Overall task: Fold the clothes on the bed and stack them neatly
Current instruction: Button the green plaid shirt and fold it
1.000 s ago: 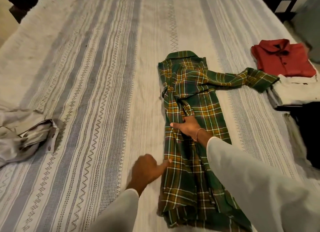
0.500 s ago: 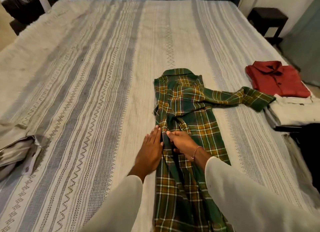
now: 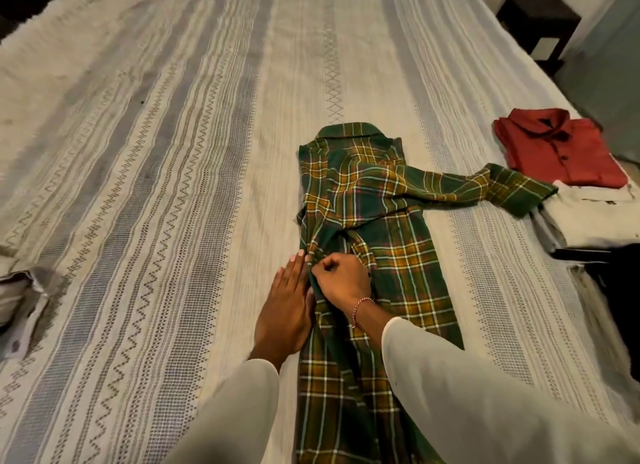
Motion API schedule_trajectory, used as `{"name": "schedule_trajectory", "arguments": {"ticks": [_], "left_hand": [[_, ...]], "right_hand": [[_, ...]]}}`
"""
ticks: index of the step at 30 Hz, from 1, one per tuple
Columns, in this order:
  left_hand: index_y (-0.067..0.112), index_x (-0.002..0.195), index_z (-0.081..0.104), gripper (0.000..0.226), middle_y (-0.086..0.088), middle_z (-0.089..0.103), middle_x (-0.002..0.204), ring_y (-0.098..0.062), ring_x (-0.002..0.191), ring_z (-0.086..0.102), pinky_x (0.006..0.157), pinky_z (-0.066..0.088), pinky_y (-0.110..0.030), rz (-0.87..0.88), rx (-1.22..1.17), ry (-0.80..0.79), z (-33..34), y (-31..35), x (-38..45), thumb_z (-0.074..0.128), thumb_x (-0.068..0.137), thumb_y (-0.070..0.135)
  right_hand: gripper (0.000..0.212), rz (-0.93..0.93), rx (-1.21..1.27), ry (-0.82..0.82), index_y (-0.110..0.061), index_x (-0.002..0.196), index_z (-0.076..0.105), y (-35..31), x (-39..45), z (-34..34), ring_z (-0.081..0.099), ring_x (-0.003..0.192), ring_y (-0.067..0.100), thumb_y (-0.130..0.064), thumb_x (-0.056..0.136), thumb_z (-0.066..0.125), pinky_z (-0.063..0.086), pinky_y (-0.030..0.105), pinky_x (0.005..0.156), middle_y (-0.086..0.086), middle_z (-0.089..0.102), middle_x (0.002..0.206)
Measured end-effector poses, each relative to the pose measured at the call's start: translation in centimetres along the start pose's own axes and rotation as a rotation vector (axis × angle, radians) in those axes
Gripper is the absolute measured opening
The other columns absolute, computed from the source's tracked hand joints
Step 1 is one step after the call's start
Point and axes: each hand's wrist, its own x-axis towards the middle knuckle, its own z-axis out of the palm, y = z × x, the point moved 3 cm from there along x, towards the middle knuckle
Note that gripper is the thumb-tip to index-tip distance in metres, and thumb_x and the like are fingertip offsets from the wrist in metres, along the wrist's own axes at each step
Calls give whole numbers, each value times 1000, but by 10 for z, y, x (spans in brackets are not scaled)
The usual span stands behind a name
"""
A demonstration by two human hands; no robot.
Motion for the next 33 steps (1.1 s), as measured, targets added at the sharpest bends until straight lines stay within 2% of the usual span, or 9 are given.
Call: {"name": "schedule_trajectory", "arguments": {"ticks": [7,9,12,14,17,20,23,29,33], "left_hand": [[25,161,-2,61,10,-11,168,-3,152,-14,125,-4,-30,-15,-10,22,3,-3,-1,0,105,47],[25,162,-1,61,10,-9,168,-4,153,-13,126,-3,-31,-8,-6,23,5,-4,-1,0,105,47],[25,162,-1,60,10,-9,168,-5,153,-12,126,0,-34,-2,5,26,5,-4,-2,2,106,47],[24,162,-1,60,8,-9,168,-6,154,-12,127,2,-35,-2,12,32,5,-4,-2,3,106,47],[27,162,-1,62,8,-9,168,-6,153,-12,126,-1,-34,-4,24,30,4,-3,-2,10,106,52],[31,161,1,65,9,-8,169,-7,153,-13,123,-7,-32,17,18,23,1,-1,-2,16,105,58],[34,161,4,65,9,-6,169,-7,154,-12,123,-8,-31,21,13,22,1,-1,-4,18,103,61],[40,160,10,57,8,0,169,-8,154,-6,124,-4,-32,11,-83,40,-1,-3,-3,13,105,56],[38,160,12,60,7,2,169,-11,155,-2,125,-2,-34,17,-74,40,0,-5,-1,17,104,58]], "right_hand": [[10,145,147,200,-16,95,62,6,2,-30,60,90,19,-25,98,61,45,24,69,2,64,96],[9,91,36,227,-15,99,59,13,-2,-38,59,85,17,-23,101,56,47,22,62,3,63,96],[14,34,-169,264,-14,109,56,19,-8,-38,57,84,16,-25,105,48,48,25,67,2,61,97],[23,93,-153,200,-12,112,58,18,-7,-30,57,89,20,-31,106,46,43,29,70,5,63,102],[37,111,-87,95,-15,99,68,18,2,-26,64,92,25,-49,100,53,46,32,74,5,69,97],[28,62,-145,118,-15,101,71,18,8,-39,68,94,27,-41,97,62,54,32,77,5,72,98],[28,117,-312,163,-18,114,66,16,8,-50,60,89,23,-40,97,62,45,29,71,4,69,105],[31,-179,-511,205,-27,123,61,-6,21,-51,65,104,23,-46,99,58,47,32,75,1,69,114],[37,-209,-467,309,-23,127,49,1,12,-54,62,102,23,-44,98,60,50,35,77,4,60,119]]}}
